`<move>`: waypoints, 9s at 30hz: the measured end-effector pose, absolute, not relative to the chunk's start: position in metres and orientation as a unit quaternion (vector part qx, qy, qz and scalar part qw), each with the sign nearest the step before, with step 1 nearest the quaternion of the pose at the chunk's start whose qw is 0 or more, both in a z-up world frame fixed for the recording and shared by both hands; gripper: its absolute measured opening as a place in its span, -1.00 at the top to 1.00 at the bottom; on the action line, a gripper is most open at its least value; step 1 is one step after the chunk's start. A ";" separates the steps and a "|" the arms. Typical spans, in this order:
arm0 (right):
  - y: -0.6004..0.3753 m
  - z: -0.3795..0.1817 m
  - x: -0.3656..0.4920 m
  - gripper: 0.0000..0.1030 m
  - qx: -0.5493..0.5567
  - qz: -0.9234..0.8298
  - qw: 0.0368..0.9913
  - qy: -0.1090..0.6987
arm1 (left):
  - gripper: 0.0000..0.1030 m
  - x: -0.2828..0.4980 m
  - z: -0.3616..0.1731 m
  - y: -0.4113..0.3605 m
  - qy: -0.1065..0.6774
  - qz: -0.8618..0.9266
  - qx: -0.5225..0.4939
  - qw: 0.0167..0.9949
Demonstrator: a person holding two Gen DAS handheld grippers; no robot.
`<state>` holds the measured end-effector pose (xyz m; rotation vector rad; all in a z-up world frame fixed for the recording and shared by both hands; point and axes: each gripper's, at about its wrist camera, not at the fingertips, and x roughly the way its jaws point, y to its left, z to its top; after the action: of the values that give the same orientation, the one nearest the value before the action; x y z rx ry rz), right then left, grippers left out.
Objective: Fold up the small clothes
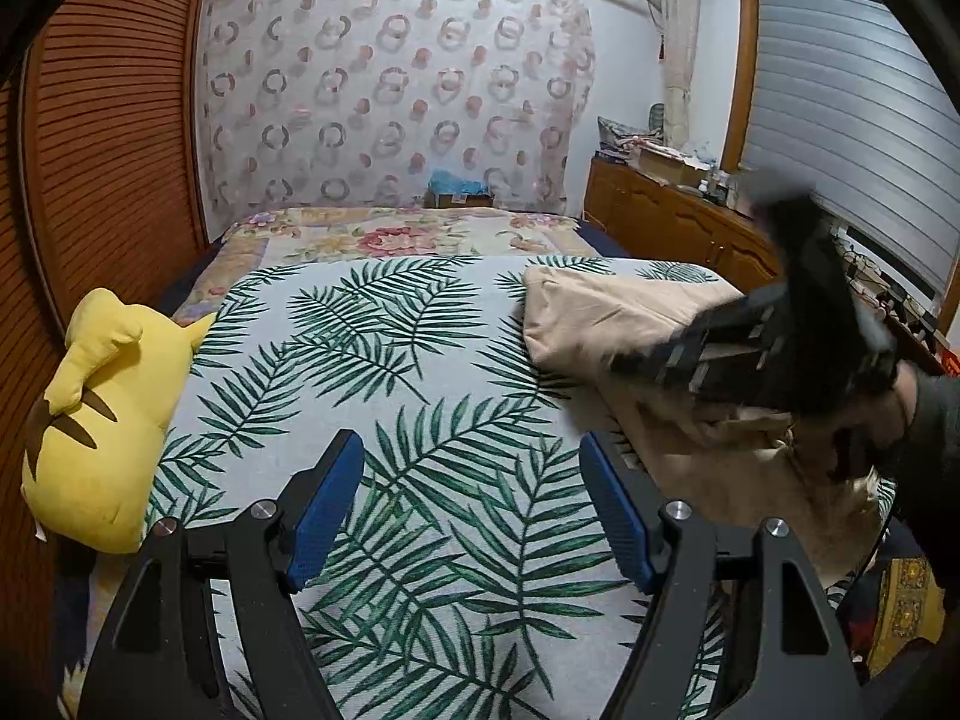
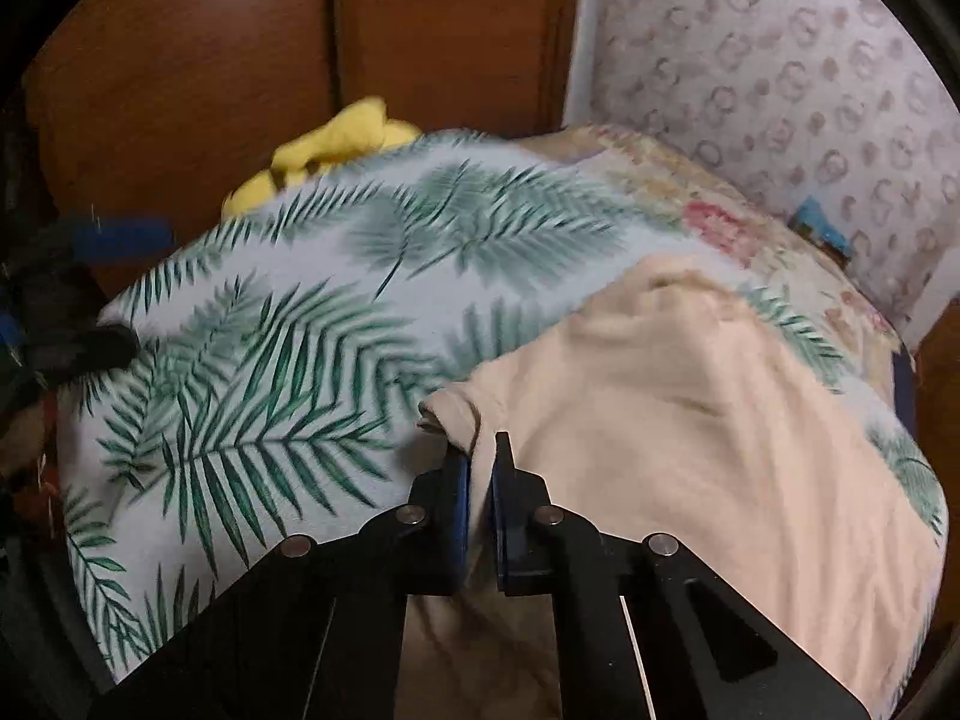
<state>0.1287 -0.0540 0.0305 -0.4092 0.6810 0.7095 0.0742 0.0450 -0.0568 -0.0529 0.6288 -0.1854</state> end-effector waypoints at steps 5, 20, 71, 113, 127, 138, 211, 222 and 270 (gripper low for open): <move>-0.111 0.068 0.129 0.90 -0.154 0.277 0.905 0.284 | -0.46 0.074 -0.057 0.036 0.309 -0.105 -0.026 0.945; -0.241 0.045 0.201 0.90 -0.102 0.049 0.938 0.328 | -0.46 0.071 -0.058 0.004 0.318 -0.146 -0.016 0.937; -0.337 0.037 -0.057 0.97 -0.057 0.150 0.943 0.292 | -0.46 0.056 -0.083 -0.076 0.356 -0.236 0.024 0.904; -0.304 -0.005 -0.030 0.96 -0.021 0.152 0.934 0.322 | -0.13 0.055 -0.096 -0.083 0.389 -0.263 0.015 0.883; -0.320 -0.009 -0.040 0.79 -0.013 0.100 0.941 0.323 | 0.31 0.045 -0.100 -0.085 0.404 -0.277 0.023 0.872; -0.324 -0.019 -0.035 -0.39 0.013 0.108 0.938 0.328 | 0.31 0.043 -0.099 -0.086 0.403 -0.274 0.029 0.873; -0.310 0.045 0.159 -0.11 -0.016 0.136 0.948 0.288 | -0.08 0.270 -0.051 -0.075 0.347 -0.241 0.026 0.906; -0.298 0.034 0.149 -0.11 -0.086 0.143 0.925 0.342 | -0.45 0.277 -0.066 -0.061 0.374 -0.219 0.044 0.900; -0.325 0.044 0.240 0.85 0.001 0.189 0.923 0.334 | 0.65 0.343 -0.070 -0.077 0.412 -0.283 0.040 0.865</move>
<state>0.2403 -0.3251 0.0441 0.0014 0.6861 0.3885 0.3428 -0.0774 -0.0705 0.0845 0.8635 -0.5926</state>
